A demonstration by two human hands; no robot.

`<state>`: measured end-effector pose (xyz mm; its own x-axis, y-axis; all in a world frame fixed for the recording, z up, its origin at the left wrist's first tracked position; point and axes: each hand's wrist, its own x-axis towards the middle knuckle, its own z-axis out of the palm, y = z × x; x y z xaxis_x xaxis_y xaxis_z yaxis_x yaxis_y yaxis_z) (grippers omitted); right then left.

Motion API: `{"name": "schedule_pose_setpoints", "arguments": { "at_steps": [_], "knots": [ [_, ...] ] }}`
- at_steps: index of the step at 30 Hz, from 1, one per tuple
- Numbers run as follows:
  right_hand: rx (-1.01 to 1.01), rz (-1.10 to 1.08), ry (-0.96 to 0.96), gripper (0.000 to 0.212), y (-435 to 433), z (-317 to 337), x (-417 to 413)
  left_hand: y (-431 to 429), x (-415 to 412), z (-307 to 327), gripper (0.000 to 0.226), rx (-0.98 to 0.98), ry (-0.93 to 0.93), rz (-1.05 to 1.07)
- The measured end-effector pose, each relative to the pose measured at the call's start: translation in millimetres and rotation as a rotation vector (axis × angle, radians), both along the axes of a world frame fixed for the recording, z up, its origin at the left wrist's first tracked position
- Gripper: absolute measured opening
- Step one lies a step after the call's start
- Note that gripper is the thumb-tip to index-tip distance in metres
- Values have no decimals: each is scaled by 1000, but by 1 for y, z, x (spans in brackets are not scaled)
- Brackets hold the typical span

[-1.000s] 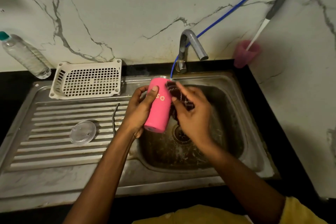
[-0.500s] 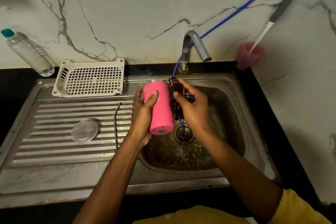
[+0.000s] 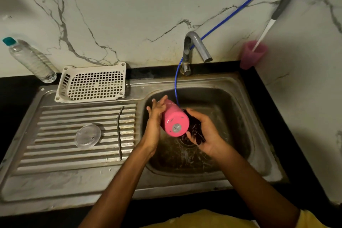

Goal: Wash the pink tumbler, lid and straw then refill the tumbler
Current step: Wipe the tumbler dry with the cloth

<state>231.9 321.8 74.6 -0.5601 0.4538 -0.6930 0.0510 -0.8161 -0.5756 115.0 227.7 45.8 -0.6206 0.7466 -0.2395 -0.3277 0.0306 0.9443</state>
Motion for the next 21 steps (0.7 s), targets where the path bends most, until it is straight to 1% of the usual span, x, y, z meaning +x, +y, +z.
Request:
{"name": "schedule_pose_setpoints", "arguments": {
  "at_steps": [1, 2, 4, 6, 7, 8, 9, 11, 12, 14, 16, 17, 19, 21],
  "knots": [
    [-8, 23, -38, 17, 3, 0, 1, -1, 0, 4, 57, 18, 44, -50],
    [-21, 33, -65, 17, 6, 0, 1, -2, -3, 7, 66, -18, 136, -115],
    [-43, 25, -82, 17, 9, 2, 1, -6, -11, 13, 95, -162, 389, -311],
    [-54, 6, -79, 17, 14, 3, 2, -13, -19, 18, 114, -261, 524, -497],
    [-54, -2, -75, 18, 16, 4, 3, -17, -22, 21, 120, -288, 610, -543],
    [-49, 0, -71, 19, 18, 5, 4, -19, -23, 23, 123, -309, 732, -538],
    [-40, 13, -69, 20, 20, 6, 5, -21, -23, 25, 123, -323, 864, -490],
    [-26, 59, -59, 21, 22, 10, 6, -19, -22, 26, 110, -280, 1052, -327],
    [-21, 85, -45, 20, 22, 12, 6, -18, -22, 24, 101, -231, 1086, -255],
    [-3, 124, 4, 19, 21, 18, 7, -17, -21, 21, 88, -146, 1069, -165],
    [65, 123, 64, 27, 21, 20, 9, -20, -16, 19, 85, -112, 973, -136],
    [144, 106, 95, 32, 21, 21, 10, -21, -15, 17, 84, -106, 934, -127],
    [401, 64, 140, 36, 23, 22, 13, -23, -12, 12, 85, -100, 914, -104],
    [781, 76, 118, 40, 26, 27, 18, -24, -11, 8, 87, -98, 905, -72]
  ]
}}
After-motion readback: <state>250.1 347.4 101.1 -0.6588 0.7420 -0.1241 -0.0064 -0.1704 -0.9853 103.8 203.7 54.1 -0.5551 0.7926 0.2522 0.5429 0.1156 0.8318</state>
